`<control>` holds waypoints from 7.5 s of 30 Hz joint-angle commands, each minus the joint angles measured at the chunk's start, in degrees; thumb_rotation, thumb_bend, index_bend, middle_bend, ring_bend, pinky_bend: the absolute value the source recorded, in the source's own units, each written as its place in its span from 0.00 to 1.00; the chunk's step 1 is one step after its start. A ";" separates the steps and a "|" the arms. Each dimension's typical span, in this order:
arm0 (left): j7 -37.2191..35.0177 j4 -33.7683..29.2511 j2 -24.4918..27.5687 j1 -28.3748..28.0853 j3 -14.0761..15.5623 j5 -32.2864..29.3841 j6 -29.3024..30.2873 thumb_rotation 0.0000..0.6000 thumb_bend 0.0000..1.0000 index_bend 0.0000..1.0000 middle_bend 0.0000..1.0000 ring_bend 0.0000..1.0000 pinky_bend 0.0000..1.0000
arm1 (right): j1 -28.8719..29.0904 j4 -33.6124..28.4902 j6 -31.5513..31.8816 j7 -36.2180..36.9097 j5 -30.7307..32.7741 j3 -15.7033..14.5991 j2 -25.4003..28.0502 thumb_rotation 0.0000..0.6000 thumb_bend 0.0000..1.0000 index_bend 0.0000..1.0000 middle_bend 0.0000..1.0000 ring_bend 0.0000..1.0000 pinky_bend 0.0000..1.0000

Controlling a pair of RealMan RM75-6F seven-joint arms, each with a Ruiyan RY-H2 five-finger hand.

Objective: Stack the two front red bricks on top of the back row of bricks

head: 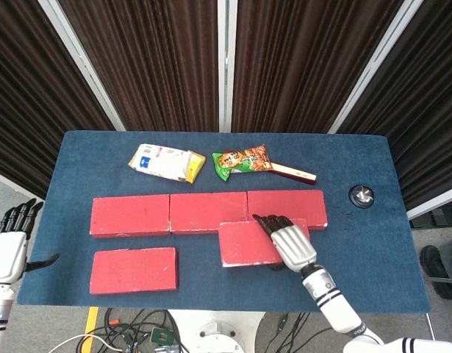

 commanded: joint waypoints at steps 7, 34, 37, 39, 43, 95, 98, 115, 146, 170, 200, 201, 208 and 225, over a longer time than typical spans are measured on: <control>-0.75 0.48 0.08 -0.26 0.06 -0.23 -0.93 1.00 0.00 0.00 0.00 0.00 0.00 | 13.81 4.17 -7.43 -9.98 19.24 10.17 -1.33 1.00 0.07 0.00 0.20 0.13 0.18; -2.76 1.23 1.02 -0.87 0.16 0.04 -2.10 1.00 0.00 0.00 0.00 0.00 0.00 | 28.68 17.69 -11.57 -6.40 37.29 7.53 -7.14 1.00 0.07 0.00 0.17 0.11 0.16; -2.13 1.18 0.80 -0.90 0.21 0.08 -2.07 1.00 0.00 0.00 0.00 0.00 0.00 | 28.74 17.19 -10.98 -5.71 37.08 7.00 -7.25 1.00 0.07 0.00 0.17 0.11 0.16; -2.17 1.09 0.79 -0.90 0.24 0.12 -2.08 1.00 0.00 0.00 0.00 0.00 0.00 | 29.01 17.28 -11.16 -5.60 37.25 6.69 -7.32 1.00 0.07 0.00 0.17 0.11 0.16; -2.35 1.09 0.92 -0.86 0.22 -0.02 -2.09 1.00 0.00 0.00 0.00 0.00 0.00 | 29.52 17.50 -10.74 -5.37 37.59 6.19 -7.66 1.00 0.07 0.00 0.17 0.11 0.16; -2.70 1.22 0.98 -0.79 0.18 -0.47 -2.25 1.00 0.00 0.00 0.00 0.00 0.00 | 32.31 19.78 -9.65 -5.11 40.92 4.03 -9.51 1.00 0.07 0.00 0.15 0.08 0.13; -2.87 1.28 0.99 -0.74 0.08 -0.56 -2.12 1.00 0.00 0.00 0.00 0.00 0.00 | 32.40 20.01 -9.82 -5.06 41.02 3.95 -9.60 1.00 0.07 0.00 0.15 0.08 0.11; -3.10 1.38 1.17 -0.87 -0.09 -0.52 -2.16 1.00 0.00 0.00 0.00 0.00 0.00 | 32.79 20.64 -10.49 -4.49 40.41 3.94 -9.50 1.00 0.07 0.00 0.14 0.07 0.10; -4.02 1.27 1.45 -0.88 0.09 -0.37 -2.42 1.00 0.00 0.00 0.00 0.00 0.00 | 32.95 21.29 -10.47 -3.30 41.68 3.85 -10.07 1.00 0.00 0.00 0.12 0.05 0.03; -4.66 1.75 1.35 -0.87 0.19 -0.49 -2.70 1.00 0.00 0.00 0.00 0.00 0.00 | 33.03 20.91 -10.04 -4.42 42.43 3.84 -10.39 1.00 0.00 0.00 0.11 0.02 0.03; -1.82 -1.88 0.51 -1.71 4.12 3.72 -6.19 1.00 0.00 0.00 0.00 0.00 0.00 | 22.25 1.80 -2.57 10.18 20.75 7.30 4.97 1.00 0.00 0.00 0.00 0.00 0.00; -1.38 -2.20 0.22 -1.99 4.29 3.87 -6.72 1.00 0.00 0.00 0.00 0.00 0.00 | 21.41 0.73 -1.89 11.04 19.51 7.46 6.15 1.00 0.00 0.00 0.00 0.00 0.00; 2.74 -5.61 -2.39 -3.61 5.41 4.06 -10.21 1.00 0.00 0.00 0.00 0.00 0.00 | 15.71 -3.20 1.77 17.56 12.91 8.17 12.91 1.00 0.00 0.00 0.00 0.00 0.00; 9.23 -12.83 -4.37 -7.82 8.27 -2.18 -21.80 1.00 0.00 0.00 0.00 0.00 0.00 | 10.16 0.42 -0.08 26.25 8.11 7.10 15.66 1.00 0.00 0.00 0.00 0.00 0.00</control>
